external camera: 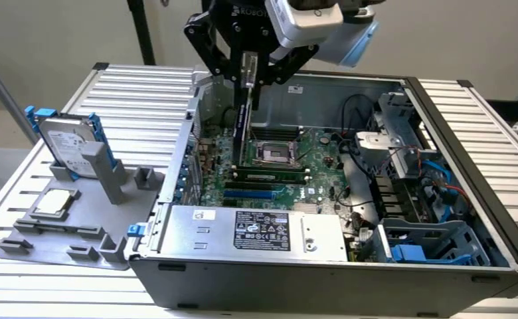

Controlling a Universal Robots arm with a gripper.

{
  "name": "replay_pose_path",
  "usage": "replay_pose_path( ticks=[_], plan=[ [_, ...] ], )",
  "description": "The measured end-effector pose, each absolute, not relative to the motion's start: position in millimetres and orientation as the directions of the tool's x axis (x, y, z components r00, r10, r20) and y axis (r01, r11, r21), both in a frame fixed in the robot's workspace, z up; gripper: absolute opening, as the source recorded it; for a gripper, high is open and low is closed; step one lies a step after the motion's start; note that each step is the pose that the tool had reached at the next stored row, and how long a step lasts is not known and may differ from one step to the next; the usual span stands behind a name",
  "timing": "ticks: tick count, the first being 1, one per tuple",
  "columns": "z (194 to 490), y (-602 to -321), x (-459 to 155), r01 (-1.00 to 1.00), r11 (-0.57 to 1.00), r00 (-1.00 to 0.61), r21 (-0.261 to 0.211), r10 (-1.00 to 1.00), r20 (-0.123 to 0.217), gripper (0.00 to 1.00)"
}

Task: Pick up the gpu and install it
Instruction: 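Pick up the gpu and move the gpu toward the slot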

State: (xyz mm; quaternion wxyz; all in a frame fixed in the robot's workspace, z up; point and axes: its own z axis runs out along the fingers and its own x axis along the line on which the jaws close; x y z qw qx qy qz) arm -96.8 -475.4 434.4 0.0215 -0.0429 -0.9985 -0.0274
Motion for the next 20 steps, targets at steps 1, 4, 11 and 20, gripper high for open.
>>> replay_pose_path(
  ticks=[1,4,11,20],
  plan=[
    [433,-473,-95,0.087,0.995,-0.995,0.053,0.084,0.045,0.27],
    [427,-467,-89,0.086,0.995,-0.995,0.053,0.083,0.045,0.27],
    [414,-453,-77,0.083,0.995,-0.996,0.053,0.081,0.045,0.27],
    [398,-445,-60,0.066,0.997,-0.997,0.044,0.064,0.045,0.27]
  ],
)
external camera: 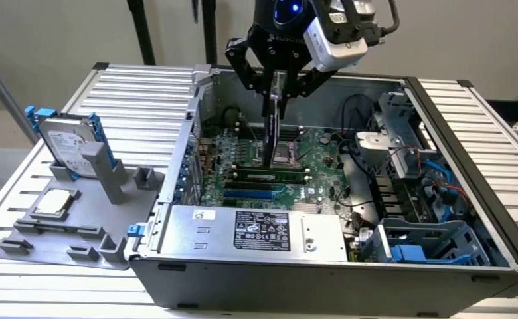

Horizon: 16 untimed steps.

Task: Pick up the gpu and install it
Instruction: 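Pick up the gpu and move the gpu toward the slot, then insert the gpu into the slot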

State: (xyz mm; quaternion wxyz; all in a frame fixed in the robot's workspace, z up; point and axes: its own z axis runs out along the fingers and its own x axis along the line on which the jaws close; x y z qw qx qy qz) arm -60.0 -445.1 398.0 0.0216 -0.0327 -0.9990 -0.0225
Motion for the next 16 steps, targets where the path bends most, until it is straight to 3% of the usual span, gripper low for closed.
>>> replay_pose_path(
  ticks=[16],
  plan=[
    [386,-444,-40,0.047,0.998,-0.998,0.033,0.046,0.044,0.27]
  ],
)
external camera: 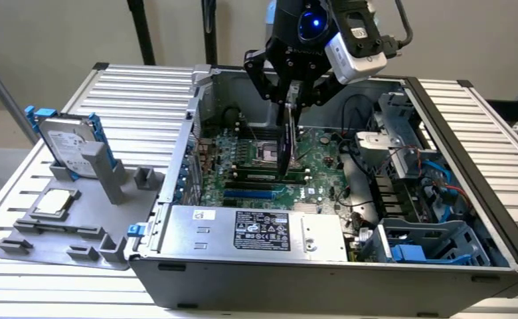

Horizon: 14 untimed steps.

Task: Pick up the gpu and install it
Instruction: 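Insert the gpu into the slot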

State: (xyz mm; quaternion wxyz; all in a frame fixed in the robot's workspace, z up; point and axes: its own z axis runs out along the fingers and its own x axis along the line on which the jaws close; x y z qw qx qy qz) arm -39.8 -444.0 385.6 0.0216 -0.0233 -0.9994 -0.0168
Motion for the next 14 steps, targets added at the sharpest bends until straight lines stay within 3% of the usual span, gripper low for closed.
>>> replay_pose_path(
  ticks=[14],
  plan=[
    [385.2,-444.0,-39.8,-0.052,0.998,-0.998,0.032,-0.053,0.044,0.27]
  ],
)
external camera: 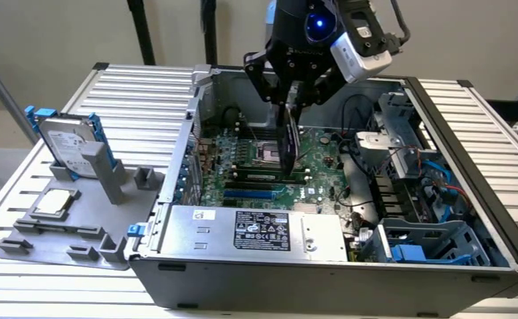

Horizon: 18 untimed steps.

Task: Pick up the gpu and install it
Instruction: 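Insert the gpu into the slot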

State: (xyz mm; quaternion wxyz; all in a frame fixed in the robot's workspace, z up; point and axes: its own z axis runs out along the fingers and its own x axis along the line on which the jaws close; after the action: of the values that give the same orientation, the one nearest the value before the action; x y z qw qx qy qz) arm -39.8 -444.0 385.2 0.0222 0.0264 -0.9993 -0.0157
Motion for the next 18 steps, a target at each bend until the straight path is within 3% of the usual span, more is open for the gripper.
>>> replay_pose_path(
  ticks=[18],
  plan=[
    [380.5,-444.0,-39.7,-0.37,0.928,-0.927,0.032,-0.372,0.044,0.27]
  ],
)
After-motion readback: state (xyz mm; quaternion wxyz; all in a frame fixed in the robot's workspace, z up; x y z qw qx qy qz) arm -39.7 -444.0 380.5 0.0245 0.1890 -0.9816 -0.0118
